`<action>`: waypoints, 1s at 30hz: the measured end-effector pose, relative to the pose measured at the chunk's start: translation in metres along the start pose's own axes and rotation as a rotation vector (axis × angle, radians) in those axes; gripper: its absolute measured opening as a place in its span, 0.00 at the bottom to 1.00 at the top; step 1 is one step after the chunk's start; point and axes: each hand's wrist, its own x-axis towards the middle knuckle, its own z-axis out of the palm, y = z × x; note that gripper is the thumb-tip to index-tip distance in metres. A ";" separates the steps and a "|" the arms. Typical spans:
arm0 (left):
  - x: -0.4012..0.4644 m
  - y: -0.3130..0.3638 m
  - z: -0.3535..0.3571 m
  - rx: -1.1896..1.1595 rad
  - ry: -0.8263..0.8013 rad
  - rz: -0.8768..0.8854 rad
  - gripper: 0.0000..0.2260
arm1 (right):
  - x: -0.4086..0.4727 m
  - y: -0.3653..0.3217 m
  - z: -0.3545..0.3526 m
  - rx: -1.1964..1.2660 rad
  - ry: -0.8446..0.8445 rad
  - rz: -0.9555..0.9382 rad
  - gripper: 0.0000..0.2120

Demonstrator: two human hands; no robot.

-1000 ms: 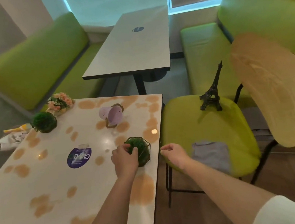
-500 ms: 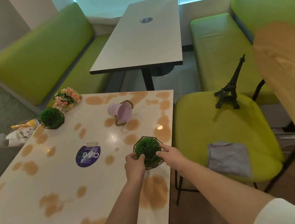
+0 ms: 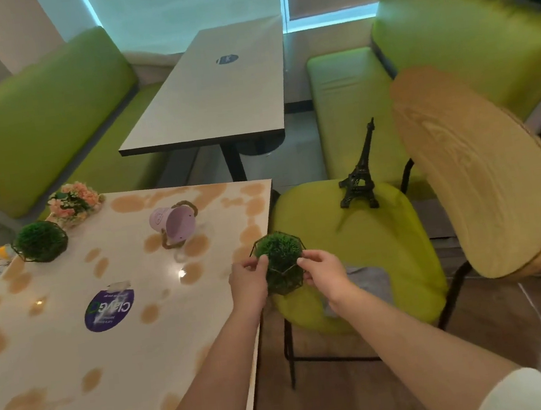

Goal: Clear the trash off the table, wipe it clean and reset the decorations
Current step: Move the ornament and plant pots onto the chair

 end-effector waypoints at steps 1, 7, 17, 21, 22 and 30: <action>-0.001 0.004 0.009 0.000 -0.025 0.004 0.17 | 0.003 -0.002 -0.009 0.007 0.027 -0.006 0.16; 0.012 0.032 0.065 0.094 -0.183 0.078 0.20 | 0.026 -0.010 -0.058 0.051 0.168 0.001 0.12; 0.054 0.063 0.179 0.202 -0.388 0.143 0.19 | 0.087 -0.024 -0.119 0.084 0.513 0.029 0.07; 0.061 0.062 0.211 0.215 -0.419 0.142 0.17 | 0.098 -0.022 -0.134 0.052 0.590 0.067 0.12; 0.063 0.061 0.217 0.226 -0.432 0.141 0.17 | 0.100 -0.022 -0.136 0.045 0.600 0.073 0.14; 0.070 0.059 0.237 0.274 -0.396 0.154 0.16 | 0.113 -0.011 -0.141 -0.042 0.561 0.045 0.20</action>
